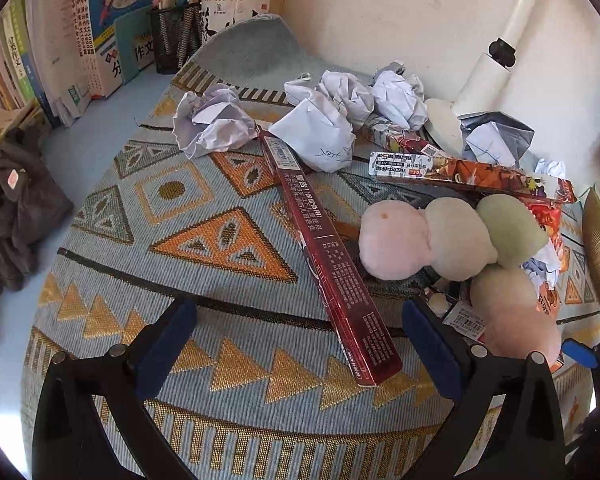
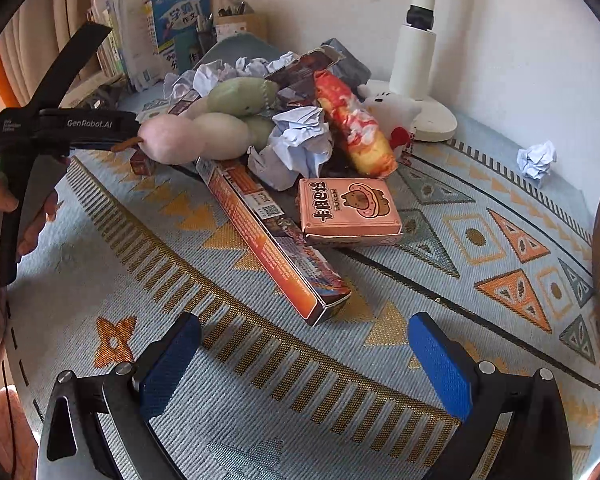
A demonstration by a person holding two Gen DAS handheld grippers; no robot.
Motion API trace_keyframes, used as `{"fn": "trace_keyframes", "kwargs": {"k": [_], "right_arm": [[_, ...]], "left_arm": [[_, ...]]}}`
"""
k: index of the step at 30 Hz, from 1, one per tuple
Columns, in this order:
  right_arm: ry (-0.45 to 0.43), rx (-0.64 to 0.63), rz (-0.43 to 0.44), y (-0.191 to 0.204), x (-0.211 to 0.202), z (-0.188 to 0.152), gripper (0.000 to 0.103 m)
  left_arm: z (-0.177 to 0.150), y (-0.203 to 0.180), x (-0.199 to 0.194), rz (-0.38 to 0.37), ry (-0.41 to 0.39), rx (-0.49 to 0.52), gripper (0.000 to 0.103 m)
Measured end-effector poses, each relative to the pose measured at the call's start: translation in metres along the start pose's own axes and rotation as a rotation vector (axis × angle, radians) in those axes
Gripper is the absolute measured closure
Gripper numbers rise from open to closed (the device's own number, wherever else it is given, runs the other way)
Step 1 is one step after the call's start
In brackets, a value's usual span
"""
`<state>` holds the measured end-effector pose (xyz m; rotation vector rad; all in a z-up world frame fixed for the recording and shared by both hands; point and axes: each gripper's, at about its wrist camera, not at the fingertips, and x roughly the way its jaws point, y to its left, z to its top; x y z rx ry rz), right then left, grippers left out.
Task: Organize objects
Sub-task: 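Move both grippers back to the pile of boxes and plush toys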
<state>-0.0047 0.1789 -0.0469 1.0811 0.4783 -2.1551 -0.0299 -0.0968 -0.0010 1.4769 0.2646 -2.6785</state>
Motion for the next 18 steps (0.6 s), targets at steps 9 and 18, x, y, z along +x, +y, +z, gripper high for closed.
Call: {"fn": "trace_keyframes", "kwargs": {"k": [9, 18], "right_arm": [[0.002, -0.096, 0.102, 0.0, 0.011, 0.012, 0.0], [-0.001, -0.113, 0.103, 0.006, 0.021, 0.026, 0.0]], "left_arm": [[-0.013, 0.002, 0.004, 0.116, -0.066, 0.05, 0.0], [-0.01, 0.0, 0.003, 0.126, -0.077, 0.025, 0.0]]}}
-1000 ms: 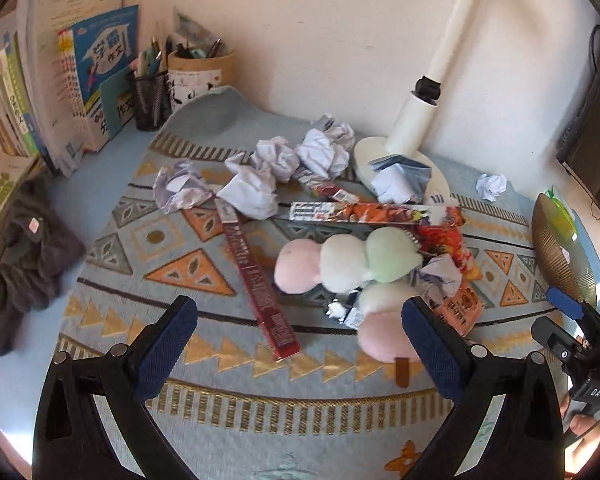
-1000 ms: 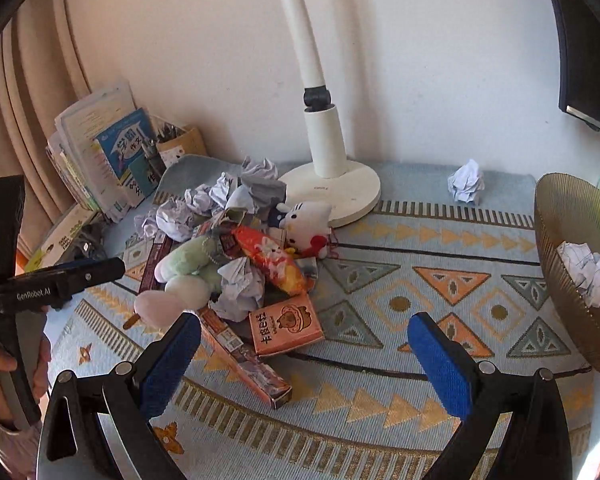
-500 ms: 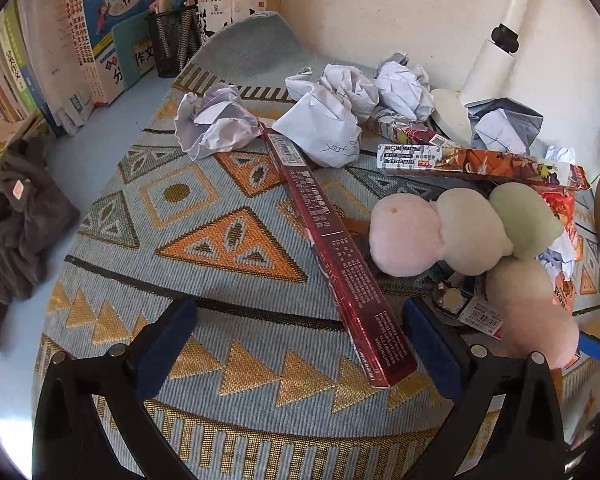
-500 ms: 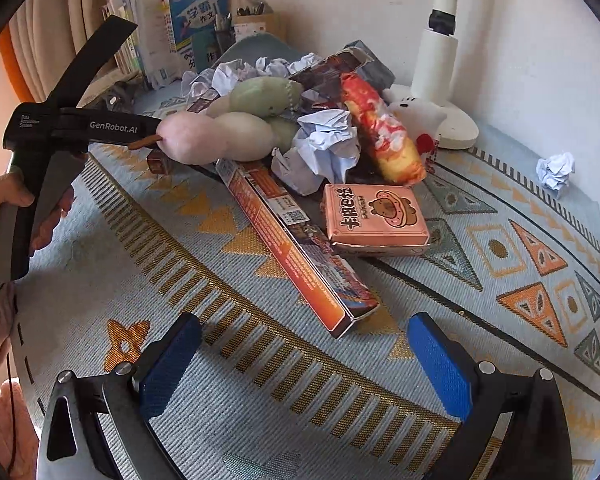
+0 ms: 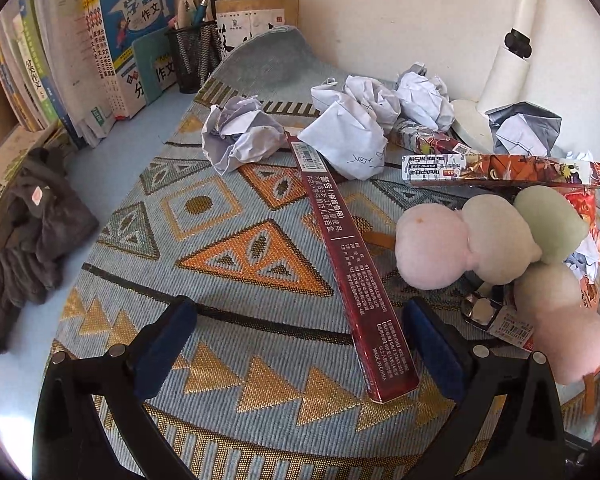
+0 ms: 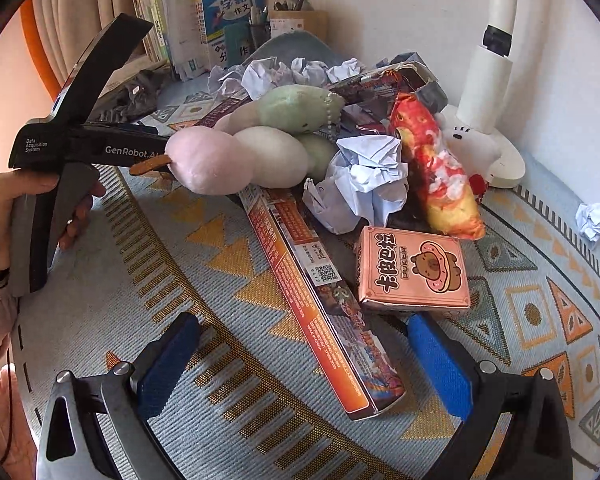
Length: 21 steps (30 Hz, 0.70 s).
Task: Organize objects
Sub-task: 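Move both grippers back to the pile of boxes and plush toys, then grasp the long dark red box with left gripper while right grasps the orange box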
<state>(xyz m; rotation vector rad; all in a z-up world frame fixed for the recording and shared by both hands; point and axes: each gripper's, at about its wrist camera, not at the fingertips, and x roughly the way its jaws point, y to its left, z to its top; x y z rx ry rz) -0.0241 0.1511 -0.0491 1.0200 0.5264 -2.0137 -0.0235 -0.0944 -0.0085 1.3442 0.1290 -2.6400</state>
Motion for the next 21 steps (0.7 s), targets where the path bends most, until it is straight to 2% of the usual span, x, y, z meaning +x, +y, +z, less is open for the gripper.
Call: {"fn": "trace_keyframes", "kwargs": {"k": [4, 11, 12, 13, 14, 15, 18, 21], "right_arm": [[0.0, 0.001, -0.005, 0.005, 0.004, 0.005, 0.0], [-0.004, 0.025, -0.016, 0.007, 0.007, 0.009, 0.0], [-0.011, 0.032, -0.025, 0.008, 0.006, 0.01, 0.008], [-0.031, 0.032, -0.022, 0.01, 0.004, 0.011, 0.019], [-0.056, 0.016, -0.015, 0.015, -0.001, 0.012, 0.056], [-0.065, -0.005, 0.0, 0.022, -0.004, 0.011, 0.077], [-0.067, -0.044, 0.01, 0.037, -0.006, 0.011, 0.082], [-0.078, 0.035, 0.087, 0.039, -0.012, 0.008, 0.084]], "left_arm": [[0.003, -0.004, 0.002, 0.027, 0.0, -0.032, 0.0], [0.011, -0.005, 0.008, 0.025, 0.0, -0.042, 0.0], [0.01, -0.005, 0.007, 0.013, -0.005, -0.042, 0.003], [0.01, -0.005, 0.002, 0.007, -0.025, -0.038, 0.025], [0.009, -0.006, -0.003, 0.004, -0.056, -0.034, 0.076], [0.009, -0.006, -0.005, -0.005, -0.064, -0.03, 0.088], [0.004, -0.003, -0.009, -0.046, -0.062, -0.026, 0.088], [-0.006, 0.007, -0.017, -0.133, -0.064, -0.058, 0.088]]}}
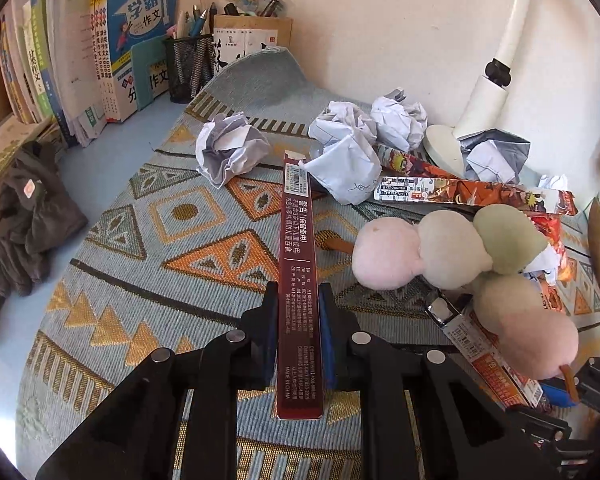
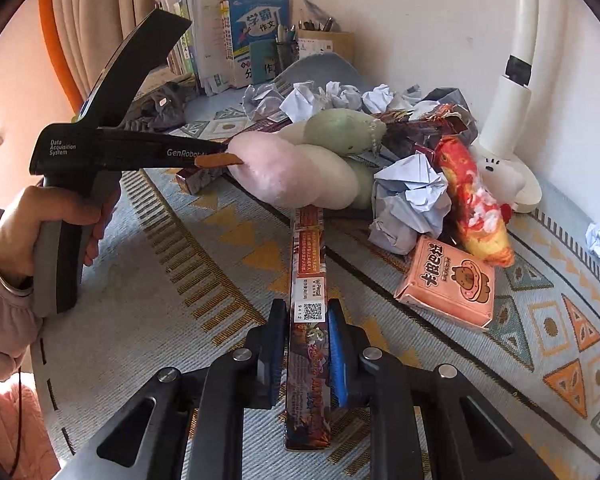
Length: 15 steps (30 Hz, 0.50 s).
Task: Organize objects
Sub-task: 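Grasp the long dark red box with left gripper while right grasps the orange box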
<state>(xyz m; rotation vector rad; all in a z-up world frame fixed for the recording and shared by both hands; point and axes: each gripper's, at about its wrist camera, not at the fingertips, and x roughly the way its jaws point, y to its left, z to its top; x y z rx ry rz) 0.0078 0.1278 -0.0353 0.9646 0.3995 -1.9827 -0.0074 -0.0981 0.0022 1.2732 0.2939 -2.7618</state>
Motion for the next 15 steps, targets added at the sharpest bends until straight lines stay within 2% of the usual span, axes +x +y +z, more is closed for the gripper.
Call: {"fn": "trace_keyframes", "kwargs": {"k": [5, 9, 15], "right_arm": [[-0.042, 0.101, 0.084, 0.0, -0.015, -0.009, 0.086], [-0.049, 0.162, 0.186, 0.003, -0.027, -0.015, 0.086], [-0.101, 0.218, 0.152, 0.001, -0.056, -0.02, 0.086]], "left_arm": [[-0.013, 0.007, -0.013, -0.063, -0.01, -0.03, 0.088], [-0.016, 0.007, -0.026, -0.095, -0.048, -0.029, 0.088], [-0.009, 0.007, -0.052, -0.115, -0.092, -0.046, 0.088]]}}
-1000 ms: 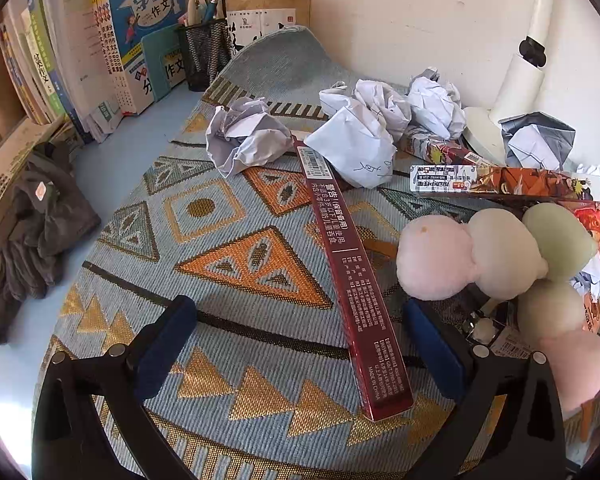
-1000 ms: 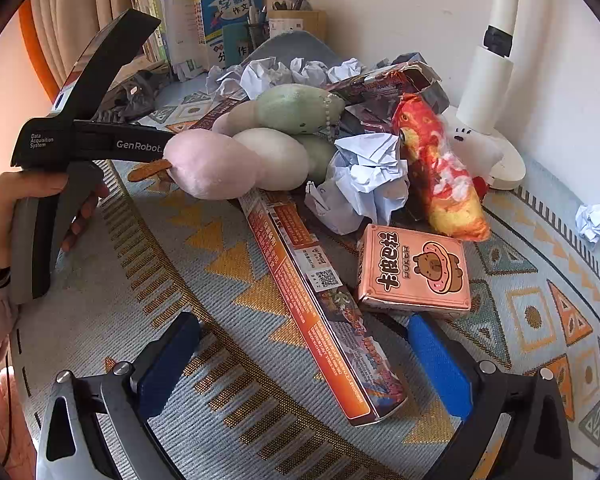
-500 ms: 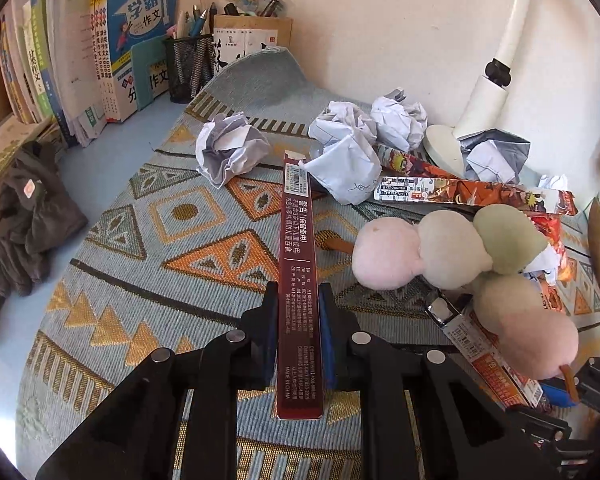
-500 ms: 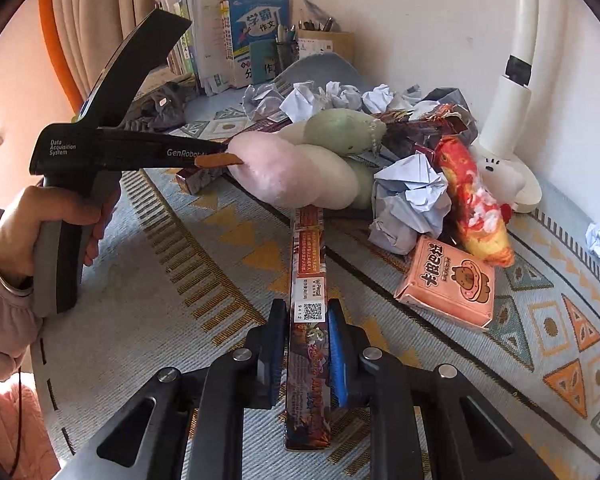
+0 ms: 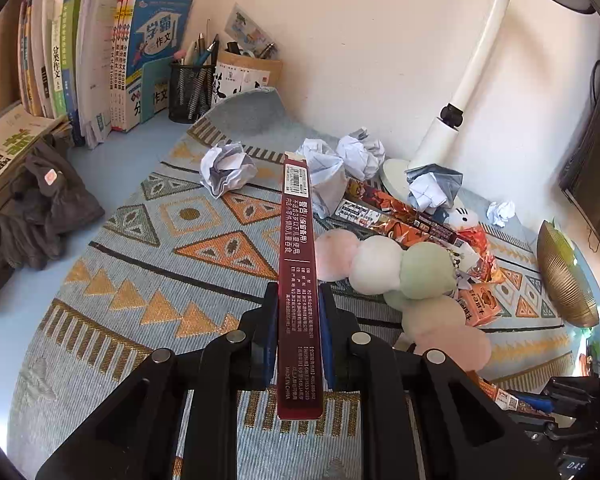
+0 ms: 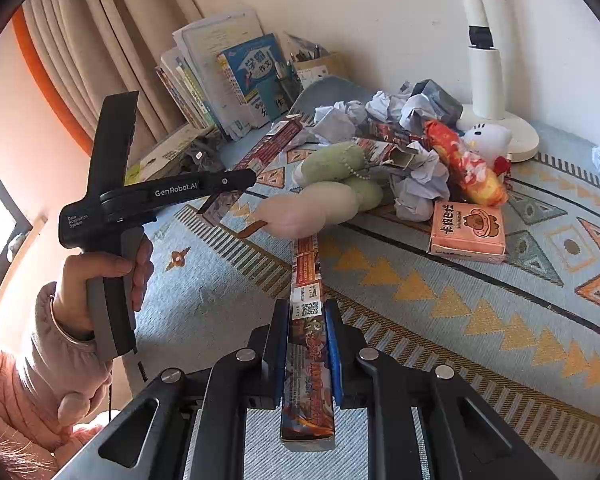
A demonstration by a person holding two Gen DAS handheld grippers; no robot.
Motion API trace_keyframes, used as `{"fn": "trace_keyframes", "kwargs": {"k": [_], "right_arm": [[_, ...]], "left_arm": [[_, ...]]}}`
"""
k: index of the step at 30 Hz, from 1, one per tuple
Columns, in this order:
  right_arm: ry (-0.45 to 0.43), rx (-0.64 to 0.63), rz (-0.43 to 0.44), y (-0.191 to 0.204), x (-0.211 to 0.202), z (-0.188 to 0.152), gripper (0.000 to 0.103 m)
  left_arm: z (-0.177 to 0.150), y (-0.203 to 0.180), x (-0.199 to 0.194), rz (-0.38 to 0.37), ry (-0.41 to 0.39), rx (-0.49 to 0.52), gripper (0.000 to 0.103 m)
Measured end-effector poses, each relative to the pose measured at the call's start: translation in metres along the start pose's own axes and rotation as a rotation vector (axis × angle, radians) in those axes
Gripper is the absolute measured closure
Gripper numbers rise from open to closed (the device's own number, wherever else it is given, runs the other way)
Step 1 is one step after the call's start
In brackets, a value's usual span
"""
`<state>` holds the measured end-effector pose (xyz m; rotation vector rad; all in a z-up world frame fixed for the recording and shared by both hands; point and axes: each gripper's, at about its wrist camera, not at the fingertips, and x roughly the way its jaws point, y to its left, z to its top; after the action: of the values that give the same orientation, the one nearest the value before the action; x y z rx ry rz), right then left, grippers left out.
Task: Organize objects
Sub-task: 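Grasp the long dark red box with left gripper while right grasps the orange box, then carry both boxes to the glass bowl and open both grippers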
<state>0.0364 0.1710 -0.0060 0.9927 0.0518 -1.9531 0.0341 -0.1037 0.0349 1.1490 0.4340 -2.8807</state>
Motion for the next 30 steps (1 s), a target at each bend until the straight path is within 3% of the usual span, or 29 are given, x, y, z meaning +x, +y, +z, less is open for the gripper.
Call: {"fn": "trace_keyframes", "kwargs": {"k": [5, 12, 17, 25, 30], "right_arm": [[-0.058, 0.093, 0.048, -0.017, -0.037, 0.003, 0.086], [-0.169, 0.185, 0.114, -0.039, -0.096, 0.007, 0.086], [-0.269, 0.213, -0.002, -0.069, -0.147, 0.007, 0.086], [-0.415, 0.325, -0.195, -0.154, -0.208, 0.014, 0.086], [-0.446, 0.346, -0.339, -0.192, -0.23, 0.016, 0.086]], "left_arm": [[0.012, -0.014, -0.012, -0.029, 0.003, -0.032, 0.088], [0.027, -0.075, -0.023, -0.135, -0.033, 0.041, 0.088], [0.033, -0.127, -0.008, -0.152, -0.012, 0.102, 0.088], [0.04, -0.235, 0.041, -0.188, 0.042, 0.172, 0.088], [0.038, -0.306, 0.058, -0.245, 0.071, 0.214, 0.088]]}}
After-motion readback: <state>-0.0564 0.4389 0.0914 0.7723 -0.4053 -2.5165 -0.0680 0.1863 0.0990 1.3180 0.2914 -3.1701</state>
